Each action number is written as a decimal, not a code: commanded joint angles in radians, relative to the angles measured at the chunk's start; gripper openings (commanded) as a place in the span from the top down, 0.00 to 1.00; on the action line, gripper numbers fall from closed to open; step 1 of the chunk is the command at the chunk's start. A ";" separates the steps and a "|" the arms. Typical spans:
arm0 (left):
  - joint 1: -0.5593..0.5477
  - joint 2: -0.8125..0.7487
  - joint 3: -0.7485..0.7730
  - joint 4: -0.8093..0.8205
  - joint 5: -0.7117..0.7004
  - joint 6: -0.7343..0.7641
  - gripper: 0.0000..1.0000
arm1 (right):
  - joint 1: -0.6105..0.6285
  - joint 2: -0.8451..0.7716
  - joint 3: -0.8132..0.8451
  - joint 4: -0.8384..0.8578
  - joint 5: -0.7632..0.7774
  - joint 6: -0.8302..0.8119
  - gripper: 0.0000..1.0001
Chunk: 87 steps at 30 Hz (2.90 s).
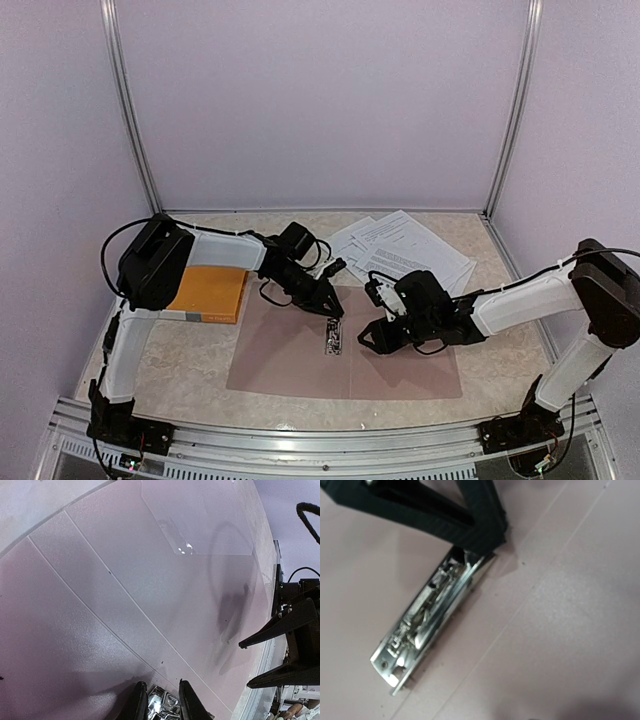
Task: Put the files into the folder
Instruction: Open the spring clip on the folder.
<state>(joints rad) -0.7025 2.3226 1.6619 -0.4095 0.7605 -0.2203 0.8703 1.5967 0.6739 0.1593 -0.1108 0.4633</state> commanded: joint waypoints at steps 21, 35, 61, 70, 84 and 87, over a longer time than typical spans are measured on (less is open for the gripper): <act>0.006 0.029 0.031 -0.022 0.019 -0.019 1.00 | 0.009 0.009 0.000 -0.012 0.002 0.007 0.61; -0.003 -0.032 -0.142 0.223 -0.002 -0.219 1.00 | 0.017 0.003 0.003 -0.003 0.004 0.026 0.56; -0.088 -0.167 -0.349 0.447 -0.193 -0.426 1.00 | 0.135 0.053 0.061 -0.081 0.098 0.117 0.48; -0.086 -0.168 -0.359 0.447 -0.184 -0.406 1.00 | 0.189 0.150 0.146 -0.144 0.162 0.143 0.53; -0.086 -0.180 -0.367 0.445 -0.188 -0.396 1.00 | 0.232 0.208 0.216 -0.241 0.251 0.159 0.62; -0.086 -0.178 -0.367 0.444 -0.189 -0.396 1.00 | 0.247 0.223 0.227 -0.258 0.270 0.166 0.63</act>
<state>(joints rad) -0.7868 2.1693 1.3113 0.0479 0.5926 -0.6346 1.0897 1.7775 0.8841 -0.0143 0.1181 0.6106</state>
